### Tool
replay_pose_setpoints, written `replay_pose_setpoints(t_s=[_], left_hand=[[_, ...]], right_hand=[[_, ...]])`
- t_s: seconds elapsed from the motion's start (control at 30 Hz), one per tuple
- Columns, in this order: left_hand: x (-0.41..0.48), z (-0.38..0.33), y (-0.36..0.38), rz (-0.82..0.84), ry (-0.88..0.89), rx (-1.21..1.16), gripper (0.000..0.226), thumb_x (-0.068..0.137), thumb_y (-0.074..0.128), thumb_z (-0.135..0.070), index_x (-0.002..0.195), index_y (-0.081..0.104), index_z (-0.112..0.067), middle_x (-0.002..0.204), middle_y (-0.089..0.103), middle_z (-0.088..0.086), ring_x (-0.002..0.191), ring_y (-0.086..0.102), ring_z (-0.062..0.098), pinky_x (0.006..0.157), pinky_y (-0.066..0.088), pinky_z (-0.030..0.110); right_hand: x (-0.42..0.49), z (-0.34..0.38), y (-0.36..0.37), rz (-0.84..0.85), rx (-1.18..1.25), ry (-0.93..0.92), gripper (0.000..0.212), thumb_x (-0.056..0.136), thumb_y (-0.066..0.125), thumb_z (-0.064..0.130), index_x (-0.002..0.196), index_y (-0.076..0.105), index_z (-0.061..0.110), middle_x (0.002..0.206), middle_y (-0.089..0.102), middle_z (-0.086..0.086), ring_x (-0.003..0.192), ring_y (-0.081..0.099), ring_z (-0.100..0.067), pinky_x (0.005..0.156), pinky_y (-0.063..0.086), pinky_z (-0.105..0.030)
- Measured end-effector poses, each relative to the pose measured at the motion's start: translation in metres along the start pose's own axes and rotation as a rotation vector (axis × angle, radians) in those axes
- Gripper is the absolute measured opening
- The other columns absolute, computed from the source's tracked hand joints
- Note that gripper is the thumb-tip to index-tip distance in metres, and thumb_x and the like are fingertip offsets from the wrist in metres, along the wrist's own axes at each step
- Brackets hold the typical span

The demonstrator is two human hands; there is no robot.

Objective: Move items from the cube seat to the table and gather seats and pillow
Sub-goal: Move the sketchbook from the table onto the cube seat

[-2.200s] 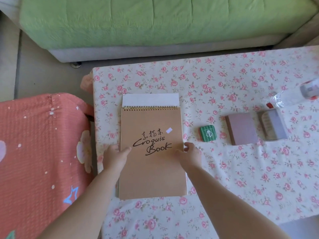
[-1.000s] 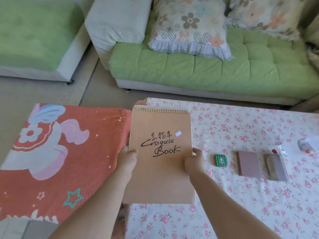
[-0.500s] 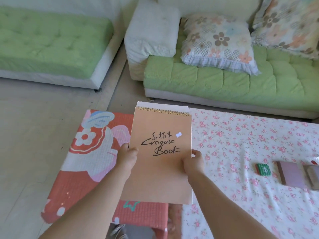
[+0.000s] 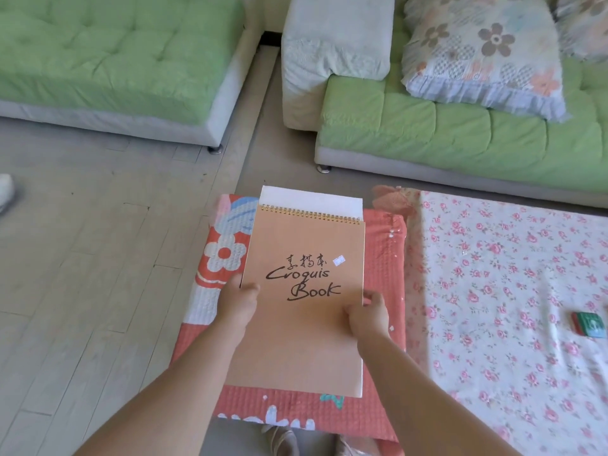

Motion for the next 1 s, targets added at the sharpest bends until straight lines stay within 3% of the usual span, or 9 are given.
replay_pose_setpoints(t_s=[0.17, 0.37, 0.5, 0.57, 0.63, 0.7, 0.8, 0.93, 1.0], left_hand=[[0.018, 0.026, 0.000, -0.018, -0.007, -0.017, 0.038, 0.090, 0.052, -0.004, 0.129, 0.055, -0.004, 0.124, 0.057, 0.002, 0.116, 0.050, 0.020, 0.094, 0.034, 0.028], [0.041, 0.054, 0.015, -0.040, -0.056, 0.015, 0.026, 0.089, 0.055, -0.007, 0.112, 0.065, -0.010, 0.100, 0.063, -0.001, 0.096, 0.056, 0.023, 0.082, 0.039, 0.029], [0.053, 0.070, 0.023, -0.085, -0.091, 0.067, 0.011, 0.085, 0.058, -0.009, 0.083, 0.065, -0.018, 0.086, 0.066, 0.008, 0.082, 0.057, 0.026, 0.073, 0.041, 0.032], [0.051, 0.074, 0.029, -0.101, -0.114, 0.114, 0.018, 0.086, 0.058, -0.010, 0.073, 0.059, -0.022, 0.076, 0.062, 0.003, 0.080, 0.057, 0.026, 0.073, 0.042, 0.033], [0.052, 0.077, 0.032, -0.124, -0.105, 0.158, 0.012, 0.087, 0.057, -0.012, 0.077, 0.063, -0.017, 0.077, 0.062, 0.003, 0.080, 0.057, 0.026, 0.072, 0.041, 0.033], [0.057, 0.077, 0.034, -0.147, -0.090, 0.206, 0.012, 0.086, 0.057, -0.013, 0.087, 0.068, -0.007, 0.086, 0.063, 0.012, 0.080, 0.058, 0.031, 0.068, 0.044, 0.034], [0.058, 0.081, 0.042, -0.151, -0.121, 0.255, 0.019, 0.082, 0.050, -0.008, 0.063, 0.052, -0.004, 0.074, 0.049, 0.015, 0.065, 0.043, 0.029, 0.049, 0.029, 0.028], [0.042, 0.081, 0.042, -0.114, -0.111, 0.266, 0.015, 0.085, 0.049, -0.007, 0.074, 0.049, -0.018, 0.074, 0.048, -0.002, 0.077, 0.046, 0.023, 0.062, 0.035, 0.027], [0.036, 0.074, 0.037, -0.092, -0.117, 0.241, 0.021, 0.088, 0.049, -0.004, 0.079, 0.050, -0.023, 0.068, 0.039, -0.013, 0.073, 0.043, 0.016, 0.059, 0.034, 0.024]], right_hand=[[0.017, -0.018, 0.023, 0.000, -0.044, 0.050, 0.039, 0.082, 0.049, -0.003, 0.117, 0.050, 0.014, 0.090, 0.055, 0.001, 0.064, 0.049, -0.010, 0.052, 0.037, -0.023], [0.053, -0.036, 0.039, 0.008, -0.173, 0.050, 0.034, 0.083, 0.050, -0.003, 0.113, 0.051, 0.012, 0.073, 0.050, 0.009, 0.062, 0.049, -0.011, 0.049, 0.037, -0.023], [0.072, -0.046, 0.048, 0.013, -0.258, 0.026, 0.033, 0.083, 0.050, -0.002, 0.113, 0.051, 0.011, 0.074, 0.051, 0.009, 0.071, 0.052, -0.018, 0.048, 0.036, -0.022], [0.077, -0.052, 0.047, 0.002, -0.295, 0.015, 0.032, 0.084, 0.051, -0.002, 0.113, 0.052, 0.010, 0.079, 0.052, 0.005, 0.075, 0.052, -0.019, 0.047, 0.034, -0.020], [0.078, -0.056, 0.049, -0.008, -0.318, 0.015, 0.032, 0.083, 0.051, -0.001, 0.113, 0.052, 0.010, 0.088, 0.057, 0.000, 0.080, 0.054, -0.022, 0.054, 0.041, -0.024], [0.079, -0.058, 0.055, -0.031, -0.337, -0.007, 0.037, 0.080, 0.050, 0.000, 0.115, 0.053, 0.011, 0.103, 0.061, -0.007, 0.092, 0.058, -0.028, 0.073, 0.050, -0.034], [0.080, -0.061, 0.056, -0.053, -0.429, -0.039, 0.049, 0.079, 0.047, 0.001, 0.127, 0.050, 0.011, 0.123, 0.052, -0.013, 0.115, 0.049, -0.033, 0.097, 0.044, -0.042], [0.077, -0.061, 0.050, 0.012, -0.533, -0.040, 0.055, 0.083, 0.046, 0.002, 0.138, 0.042, 0.011, 0.132, 0.043, -0.013, 0.123, 0.042, -0.032, 0.101, 0.037, -0.040], [0.076, -0.057, 0.048, 0.061, -0.539, -0.030, 0.058, 0.084, 0.047, 0.004, 0.141, 0.038, 0.014, 0.133, 0.043, -0.012, 0.122, 0.044, -0.032, 0.097, 0.039, -0.036]])
Point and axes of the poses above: each hand's wrist, its own x-axis towards the middle knuckle, its own y-axis out of the palm, z = x × y, the point moved 2 cm from there along x, towards the middle knuckle
